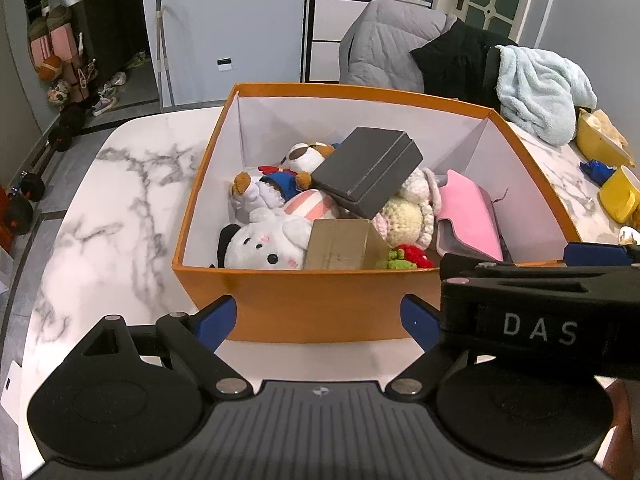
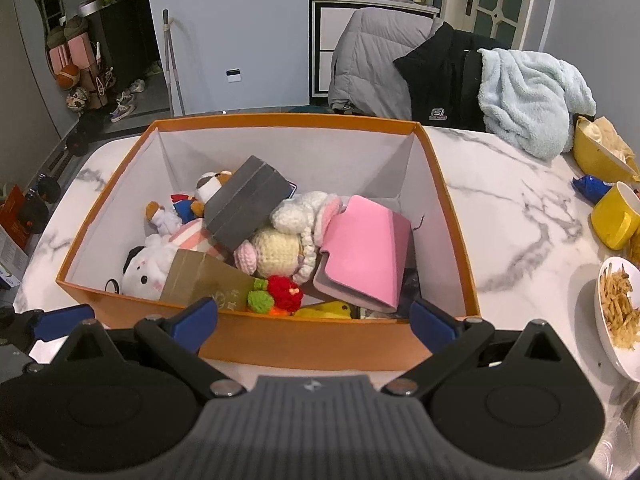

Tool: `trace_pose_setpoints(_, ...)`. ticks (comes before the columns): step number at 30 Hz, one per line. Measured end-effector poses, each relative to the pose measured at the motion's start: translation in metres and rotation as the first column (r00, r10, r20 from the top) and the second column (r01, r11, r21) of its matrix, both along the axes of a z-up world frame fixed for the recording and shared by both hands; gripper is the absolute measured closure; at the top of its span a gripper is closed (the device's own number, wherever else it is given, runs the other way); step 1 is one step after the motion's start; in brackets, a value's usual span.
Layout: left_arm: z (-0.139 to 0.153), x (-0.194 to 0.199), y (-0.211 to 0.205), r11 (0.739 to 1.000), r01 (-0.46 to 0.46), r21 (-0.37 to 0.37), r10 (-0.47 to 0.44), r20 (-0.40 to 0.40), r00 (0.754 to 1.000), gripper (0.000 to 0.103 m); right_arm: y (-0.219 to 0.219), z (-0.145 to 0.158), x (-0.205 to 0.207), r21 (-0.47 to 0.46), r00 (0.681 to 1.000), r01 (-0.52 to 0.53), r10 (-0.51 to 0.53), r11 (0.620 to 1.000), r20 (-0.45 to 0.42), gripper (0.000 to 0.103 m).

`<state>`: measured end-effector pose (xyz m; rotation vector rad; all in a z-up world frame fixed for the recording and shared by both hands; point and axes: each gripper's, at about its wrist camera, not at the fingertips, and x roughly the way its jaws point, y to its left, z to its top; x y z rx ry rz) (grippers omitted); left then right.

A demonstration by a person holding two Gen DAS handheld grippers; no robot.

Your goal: Organize objects

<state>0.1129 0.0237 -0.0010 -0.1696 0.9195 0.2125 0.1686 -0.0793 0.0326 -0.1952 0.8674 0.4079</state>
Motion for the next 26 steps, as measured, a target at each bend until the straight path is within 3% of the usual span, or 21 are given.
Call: trace_pose_setpoints(26,0.0034,-0.0039,-0.0089,0.999,0.047,0.015,-0.047,0.026,0.999,0.0,-0.0036,-0.0006,-0.0025,-0.01,1.0,0.008,-0.008,1.0,0.001,0.001)
